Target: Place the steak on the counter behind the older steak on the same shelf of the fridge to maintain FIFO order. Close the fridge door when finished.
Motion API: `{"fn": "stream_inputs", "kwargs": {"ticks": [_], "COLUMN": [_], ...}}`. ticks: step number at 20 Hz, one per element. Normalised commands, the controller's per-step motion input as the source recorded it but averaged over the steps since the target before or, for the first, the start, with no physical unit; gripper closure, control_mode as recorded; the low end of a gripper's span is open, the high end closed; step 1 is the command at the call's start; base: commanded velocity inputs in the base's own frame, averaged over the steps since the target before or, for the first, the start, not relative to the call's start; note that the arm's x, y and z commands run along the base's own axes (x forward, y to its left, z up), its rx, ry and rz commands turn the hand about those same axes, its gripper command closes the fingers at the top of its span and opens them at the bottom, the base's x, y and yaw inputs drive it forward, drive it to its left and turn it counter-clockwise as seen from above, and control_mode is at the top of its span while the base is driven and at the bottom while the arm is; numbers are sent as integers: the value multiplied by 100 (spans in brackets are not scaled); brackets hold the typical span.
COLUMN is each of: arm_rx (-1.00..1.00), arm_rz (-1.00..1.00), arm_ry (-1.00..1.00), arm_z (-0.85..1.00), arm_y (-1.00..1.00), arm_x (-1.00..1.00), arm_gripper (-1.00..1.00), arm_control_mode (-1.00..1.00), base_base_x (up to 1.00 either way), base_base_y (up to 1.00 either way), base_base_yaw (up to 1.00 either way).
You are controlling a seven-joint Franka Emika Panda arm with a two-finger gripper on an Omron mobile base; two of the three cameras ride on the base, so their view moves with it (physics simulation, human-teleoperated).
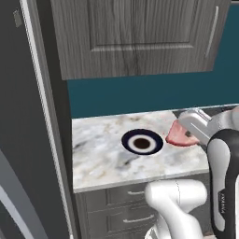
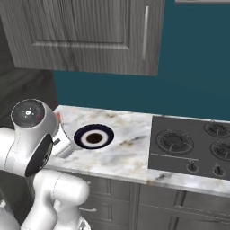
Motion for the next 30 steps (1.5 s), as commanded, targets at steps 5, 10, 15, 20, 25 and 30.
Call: {"fn": "stream_inputs", "kwargs": {"ticks": [5, 10, 15, 20, 25, 30], "arm_rx": [0, 0, 0, 0, 0, 0], "arm_rz": [0, 0, 0, 0, 0, 0], "arm_ry": [0, 0, 0, 0, 0, 0], "arm_z": [0, 0, 0, 0, 0, 0], "arm_y": [0, 0, 0, 0, 0, 0], "arm_x": [0, 0, 0, 0, 0, 0], "arm_gripper": [100, 100, 100, 100, 100, 100], "arm_control_mode": [100, 100, 100, 100, 100, 100], "base_base_x": [-87, -78, -62, -50, -51, -33], "base_base_y": [-16, -7, 11, 45, 57, 90], "base_base_yaw": [25, 32, 51, 61, 59, 54]}}
